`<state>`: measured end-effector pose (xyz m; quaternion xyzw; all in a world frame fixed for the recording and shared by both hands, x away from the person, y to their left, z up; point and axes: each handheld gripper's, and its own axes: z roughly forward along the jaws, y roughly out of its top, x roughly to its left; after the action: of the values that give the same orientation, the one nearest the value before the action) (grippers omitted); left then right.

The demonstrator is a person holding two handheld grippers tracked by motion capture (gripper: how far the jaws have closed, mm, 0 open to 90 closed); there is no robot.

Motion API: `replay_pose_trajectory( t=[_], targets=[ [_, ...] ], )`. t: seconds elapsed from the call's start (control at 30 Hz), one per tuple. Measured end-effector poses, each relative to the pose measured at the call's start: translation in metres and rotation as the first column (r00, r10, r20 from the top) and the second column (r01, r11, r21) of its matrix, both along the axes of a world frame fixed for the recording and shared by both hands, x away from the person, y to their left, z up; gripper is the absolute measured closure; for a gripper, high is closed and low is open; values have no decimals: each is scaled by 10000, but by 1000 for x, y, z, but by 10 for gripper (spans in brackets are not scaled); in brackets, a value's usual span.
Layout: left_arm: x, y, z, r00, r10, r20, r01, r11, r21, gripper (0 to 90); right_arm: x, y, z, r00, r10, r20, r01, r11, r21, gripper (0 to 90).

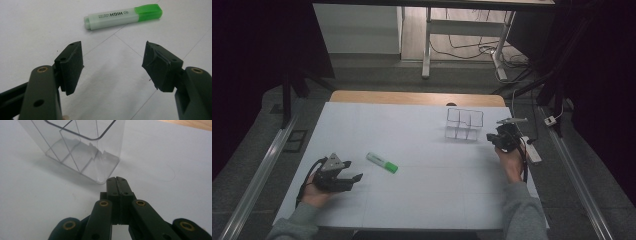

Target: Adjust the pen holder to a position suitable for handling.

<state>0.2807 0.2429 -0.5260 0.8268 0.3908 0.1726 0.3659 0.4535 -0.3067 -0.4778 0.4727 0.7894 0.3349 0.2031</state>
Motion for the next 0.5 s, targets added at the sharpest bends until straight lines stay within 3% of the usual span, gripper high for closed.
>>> replay_pose_trajectory(
  t=[0.23, 0.5],
  targets=[
    [0, -2, 0, 10000, -57, 8, 57, 10000, 63, 324, 12, -3, 2, 9999, 41, 156, -38, 9998, -172, 896],
    [0, -3, -1, 9999, -130, -9, 130, 9999, 103, 324, 28, -2, 0, 9999, 138, -13, -138, 9999, -101, 896]
  ],
)
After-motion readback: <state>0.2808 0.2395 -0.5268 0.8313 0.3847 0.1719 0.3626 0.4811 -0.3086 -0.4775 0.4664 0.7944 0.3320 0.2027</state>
